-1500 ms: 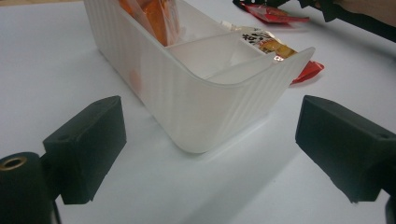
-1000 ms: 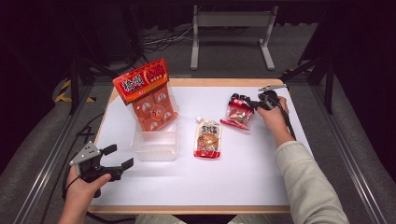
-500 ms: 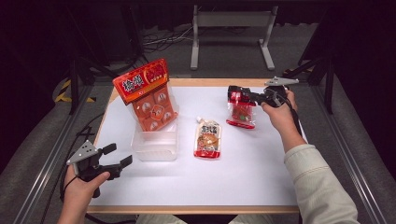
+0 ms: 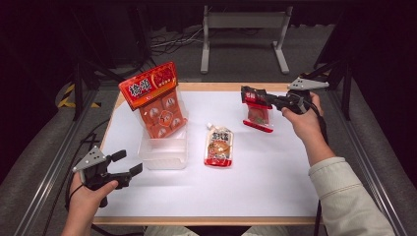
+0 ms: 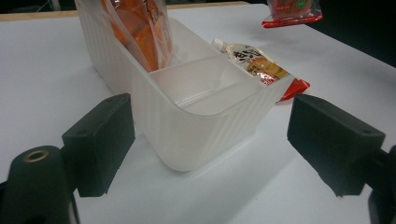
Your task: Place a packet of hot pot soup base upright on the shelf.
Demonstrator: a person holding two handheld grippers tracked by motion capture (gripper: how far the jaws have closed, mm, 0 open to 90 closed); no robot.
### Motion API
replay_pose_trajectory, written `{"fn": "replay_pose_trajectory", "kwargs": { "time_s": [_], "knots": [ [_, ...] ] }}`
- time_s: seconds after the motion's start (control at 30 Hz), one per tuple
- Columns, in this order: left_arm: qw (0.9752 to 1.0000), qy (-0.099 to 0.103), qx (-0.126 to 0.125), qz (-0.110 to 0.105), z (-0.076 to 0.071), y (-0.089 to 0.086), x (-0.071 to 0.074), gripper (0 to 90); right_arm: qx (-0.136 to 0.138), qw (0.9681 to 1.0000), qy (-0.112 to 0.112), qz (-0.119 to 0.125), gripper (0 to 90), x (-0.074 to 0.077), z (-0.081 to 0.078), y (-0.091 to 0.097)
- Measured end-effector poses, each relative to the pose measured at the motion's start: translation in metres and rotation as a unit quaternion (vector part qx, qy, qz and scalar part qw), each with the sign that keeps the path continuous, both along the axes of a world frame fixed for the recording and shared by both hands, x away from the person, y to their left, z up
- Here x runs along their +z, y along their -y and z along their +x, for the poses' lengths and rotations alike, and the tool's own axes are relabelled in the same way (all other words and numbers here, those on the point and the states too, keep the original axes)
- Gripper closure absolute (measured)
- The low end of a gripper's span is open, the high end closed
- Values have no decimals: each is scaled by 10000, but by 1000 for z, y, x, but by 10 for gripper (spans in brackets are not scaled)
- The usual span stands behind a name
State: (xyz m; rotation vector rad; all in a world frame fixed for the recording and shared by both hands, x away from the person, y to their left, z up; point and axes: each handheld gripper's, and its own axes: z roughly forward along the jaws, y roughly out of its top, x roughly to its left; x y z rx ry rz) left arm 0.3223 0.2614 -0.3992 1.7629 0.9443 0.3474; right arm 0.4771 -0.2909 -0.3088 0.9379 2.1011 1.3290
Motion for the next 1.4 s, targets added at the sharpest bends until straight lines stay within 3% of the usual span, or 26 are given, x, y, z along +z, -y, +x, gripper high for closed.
{"fn": "replay_pose_trajectory", "kwargs": {
  "time_s": [0.3, 0.5, 0.73, 0.83, 1.1, 1.4],
  "knots": [
    [10000, 47, -45, -25, -1, -1, 1, 152, 269, 9994, 164, 144, 900, 14, -9, -5],
    [9993, 230, -255, -137, -3, -1, 3, 142, 502, 9980, 310, 240, 900, 22, -15, -10],
    [9990, 236, -331, -175, -4, 0, 4, 132, 757, 9954, 495, 326, 900, 27, -20, -12],
    [9989, 235, -347, -189, -4, -1, 4, 128, 890, 9937, 578, 351, 900, 29, -23, -13],
    [9990, 234, -326, -221, -4, -3, 5, 124, 1445, 9846, 820, 552, 900, 41, -32, -22],
    [9993, 178, -273, -197, -5, -5, 4, 125, 1656, 9805, 901, 558, 900, 48, -37, -37]
  ]
}}
